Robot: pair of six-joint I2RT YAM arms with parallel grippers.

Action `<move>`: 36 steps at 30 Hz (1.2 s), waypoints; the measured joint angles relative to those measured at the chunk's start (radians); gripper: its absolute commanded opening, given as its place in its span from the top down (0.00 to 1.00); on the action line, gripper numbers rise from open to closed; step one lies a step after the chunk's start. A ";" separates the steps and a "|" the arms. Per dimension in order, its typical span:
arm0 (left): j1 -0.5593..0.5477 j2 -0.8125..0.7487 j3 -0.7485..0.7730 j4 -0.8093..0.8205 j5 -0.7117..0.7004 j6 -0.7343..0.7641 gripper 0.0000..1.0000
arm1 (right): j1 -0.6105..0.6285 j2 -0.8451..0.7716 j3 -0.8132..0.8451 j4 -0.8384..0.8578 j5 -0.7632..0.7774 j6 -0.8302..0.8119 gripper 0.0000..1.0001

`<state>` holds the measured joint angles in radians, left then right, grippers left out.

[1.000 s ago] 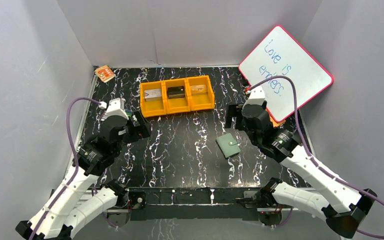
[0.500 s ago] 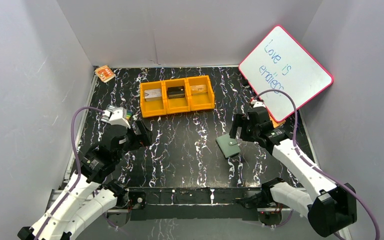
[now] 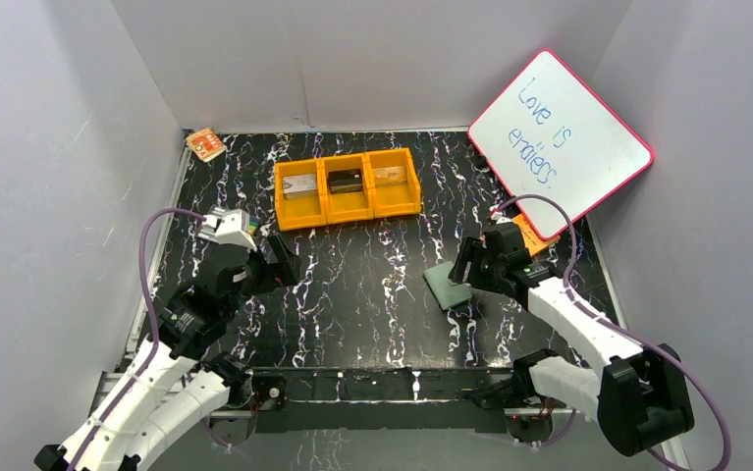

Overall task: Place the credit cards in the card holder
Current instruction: Move the card holder to the center of the board.

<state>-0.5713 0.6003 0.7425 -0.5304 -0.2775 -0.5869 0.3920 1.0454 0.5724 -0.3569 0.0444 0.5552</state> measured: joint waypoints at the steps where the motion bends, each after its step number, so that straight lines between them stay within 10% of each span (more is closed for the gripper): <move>1: 0.000 0.000 0.000 0.000 0.001 0.000 0.06 | 0.000 0.009 0.000 0.014 -0.007 0.001 0.26; 27: 0.000 -0.007 -0.014 0.008 0.032 0.004 0.06 | 0.005 0.123 -0.103 0.200 -0.108 -0.009 0.46; 36: 0.000 -0.010 -0.014 0.011 0.065 0.004 0.07 | 0.184 0.101 -0.123 0.208 -0.062 0.007 0.49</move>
<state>-0.5713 0.5900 0.7280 -0.5198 -0.2123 -0.5831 0.5758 1.1461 0.4492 -0.1490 -0.0174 0.5625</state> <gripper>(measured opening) 0.937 0.522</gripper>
